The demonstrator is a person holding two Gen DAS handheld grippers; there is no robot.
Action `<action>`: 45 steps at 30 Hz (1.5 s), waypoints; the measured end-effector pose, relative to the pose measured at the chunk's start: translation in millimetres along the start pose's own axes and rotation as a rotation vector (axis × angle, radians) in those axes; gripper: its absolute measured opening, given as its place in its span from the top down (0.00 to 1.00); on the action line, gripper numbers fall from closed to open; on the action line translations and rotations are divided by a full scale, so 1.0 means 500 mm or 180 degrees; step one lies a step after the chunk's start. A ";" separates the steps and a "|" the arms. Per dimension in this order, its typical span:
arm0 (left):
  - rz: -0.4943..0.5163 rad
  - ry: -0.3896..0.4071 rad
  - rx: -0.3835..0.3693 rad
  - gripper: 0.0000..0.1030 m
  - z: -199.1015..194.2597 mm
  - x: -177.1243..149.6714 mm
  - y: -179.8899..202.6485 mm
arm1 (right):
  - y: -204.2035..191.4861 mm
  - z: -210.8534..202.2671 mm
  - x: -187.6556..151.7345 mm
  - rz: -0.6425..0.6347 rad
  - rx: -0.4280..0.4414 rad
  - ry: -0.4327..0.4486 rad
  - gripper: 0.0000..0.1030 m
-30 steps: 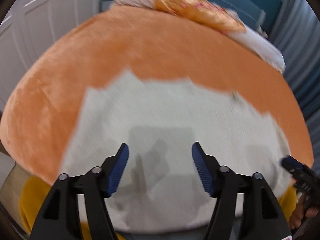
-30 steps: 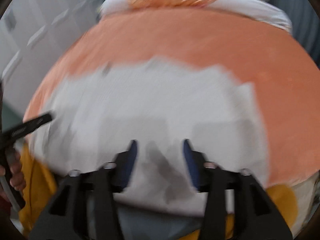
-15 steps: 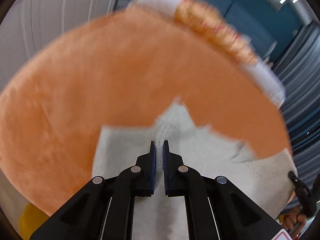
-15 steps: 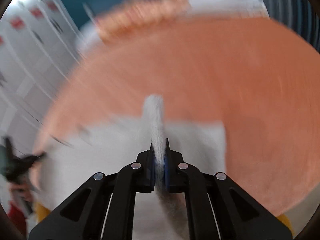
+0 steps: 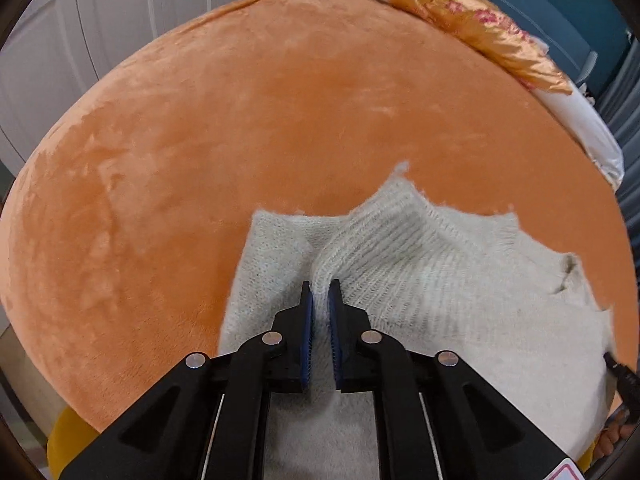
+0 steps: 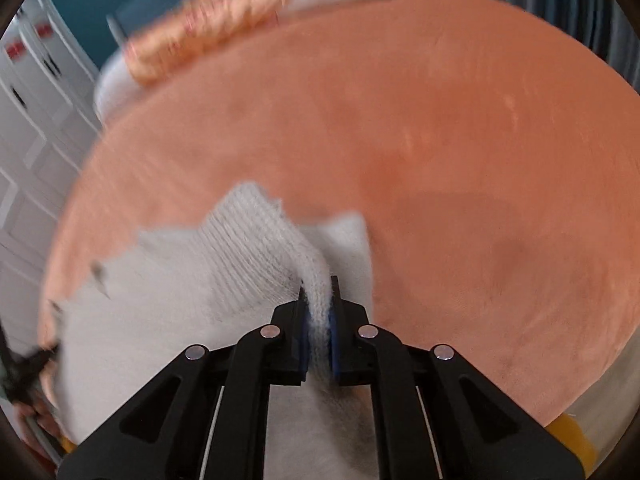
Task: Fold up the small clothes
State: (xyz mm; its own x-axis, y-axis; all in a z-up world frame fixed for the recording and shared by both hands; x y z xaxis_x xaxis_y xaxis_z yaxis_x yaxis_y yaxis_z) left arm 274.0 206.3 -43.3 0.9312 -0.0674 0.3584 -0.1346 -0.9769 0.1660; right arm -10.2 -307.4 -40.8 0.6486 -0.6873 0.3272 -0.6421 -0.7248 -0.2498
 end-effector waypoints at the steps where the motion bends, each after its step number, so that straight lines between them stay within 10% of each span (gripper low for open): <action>1: 0.0019 0.0020 0.0070 0.85 -0.008 0.005 0.007 | -0.018 -0.010 0.006 0.0018 -0.0003 0.0060 0.91; 8: 0.0283 0.0585 -0.0007 0.68 -0.152 -0.051 0.063 | -0.152 -0.151 -0.049 -0.0404 0.0087 0.0598 0.81; 17: 0.0790 -0.0041 -0.0328 0.67 -0.095 -0.208 0.206 | -0.330 -0.045 -0.235 -0.1319 0.0362 -0.0273 0.82; 29: 0.0891 -0.0003 -0.0149 0.66 -0.072 -0.245 0.212 | -0.348 -0.054 -0.231 -0.1241 0.0301 -0.0271 0.83; 45: -0.0256 0.0094 -0.0258 0.66 -0.158 -0.202 -0.077 | -0.465 -0.051 -0.226 -0.1489 0.0350 -0.0359 0.81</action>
State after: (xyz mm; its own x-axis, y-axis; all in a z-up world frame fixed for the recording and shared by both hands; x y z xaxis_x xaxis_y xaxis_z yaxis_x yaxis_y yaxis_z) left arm 158.1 266.8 -13.3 0.9298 0.0177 0.3675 -0.0880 -0.9592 0.2687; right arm 55.4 -60.2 3.6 0.9012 -0.2834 0.3280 -0.2284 -0.9535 -0.1965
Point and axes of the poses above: each gripper's, at about its wrist camera, not at the fingertips, and z roughly the way its jaws point, y to its right, x to its top, the point moved 1 cm from there along z, roughly the way its jaws point, and after that the axes turned 4 degrees about -y, right-handed, at the moved point
